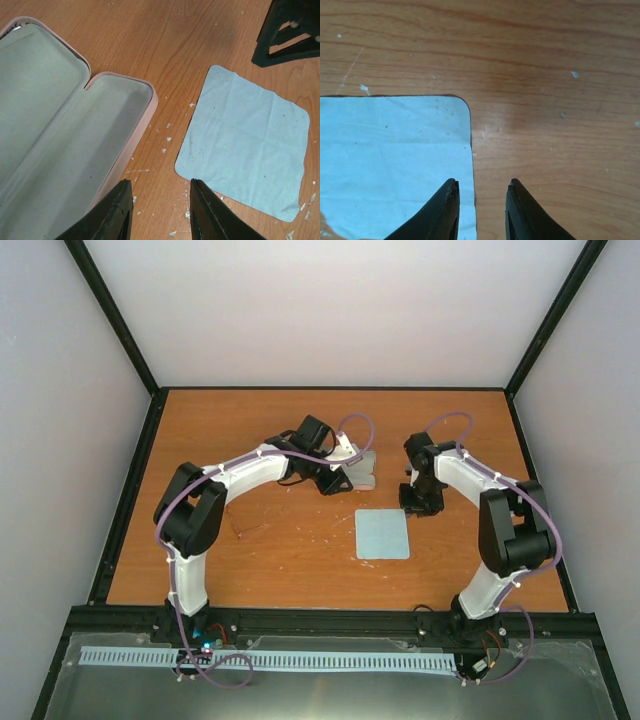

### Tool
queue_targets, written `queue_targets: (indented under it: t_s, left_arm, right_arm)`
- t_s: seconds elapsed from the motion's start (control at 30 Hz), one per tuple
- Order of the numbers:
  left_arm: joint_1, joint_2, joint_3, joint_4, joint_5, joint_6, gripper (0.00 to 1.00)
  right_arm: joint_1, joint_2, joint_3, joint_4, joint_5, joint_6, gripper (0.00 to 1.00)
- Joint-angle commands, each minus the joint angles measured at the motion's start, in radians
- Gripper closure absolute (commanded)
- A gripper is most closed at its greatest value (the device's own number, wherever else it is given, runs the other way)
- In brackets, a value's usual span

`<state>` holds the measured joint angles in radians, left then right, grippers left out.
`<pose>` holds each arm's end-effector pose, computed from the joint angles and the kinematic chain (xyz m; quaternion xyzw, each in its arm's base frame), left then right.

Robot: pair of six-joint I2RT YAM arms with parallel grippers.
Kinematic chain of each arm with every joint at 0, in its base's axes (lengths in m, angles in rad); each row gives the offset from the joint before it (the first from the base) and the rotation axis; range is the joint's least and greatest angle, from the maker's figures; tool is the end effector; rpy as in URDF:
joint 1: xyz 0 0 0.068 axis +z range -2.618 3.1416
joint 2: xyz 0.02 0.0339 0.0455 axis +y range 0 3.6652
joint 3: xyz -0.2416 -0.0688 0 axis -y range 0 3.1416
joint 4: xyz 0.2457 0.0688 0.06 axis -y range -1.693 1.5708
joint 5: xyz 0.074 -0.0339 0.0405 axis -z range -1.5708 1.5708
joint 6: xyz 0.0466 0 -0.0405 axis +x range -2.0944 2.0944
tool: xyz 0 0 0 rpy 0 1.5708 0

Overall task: Organize the sunglasses
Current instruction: Fold the glasses cleaning cloth at the center of the board.

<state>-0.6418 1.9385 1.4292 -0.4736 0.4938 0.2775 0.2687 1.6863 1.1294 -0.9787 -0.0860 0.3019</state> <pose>0.3187 -0.2658 0.1758 0.4752 0.8003 -0.2809 0.2339 0.2808 0.0815 0.1542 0.0158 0.9988 0.0462 0.0048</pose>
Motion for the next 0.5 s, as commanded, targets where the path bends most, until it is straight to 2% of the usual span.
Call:
queue_targets:
  t_s: [0.0,0.17,0.47]
  left_arm:
    - [-0.01,0.007,0.011,-0.019,-0.007,0.008,0.66]
    - [-0.01,0.01,0.016,-0.02,-0.005,0.006,0.65]
    - [-0.01,0.01,0.016,-0.021,-0.009,0.005,0.65]
  right_arm:
    - [0.005,0.05,0.012,0.046,0.02,-0.066,0.72]
    - [0.005,0.12,0.061,0.077,0.003,-0.068,0.64]
    - [0.006,0.195,0.079,0.091,-0.013,-0.088,0.69]
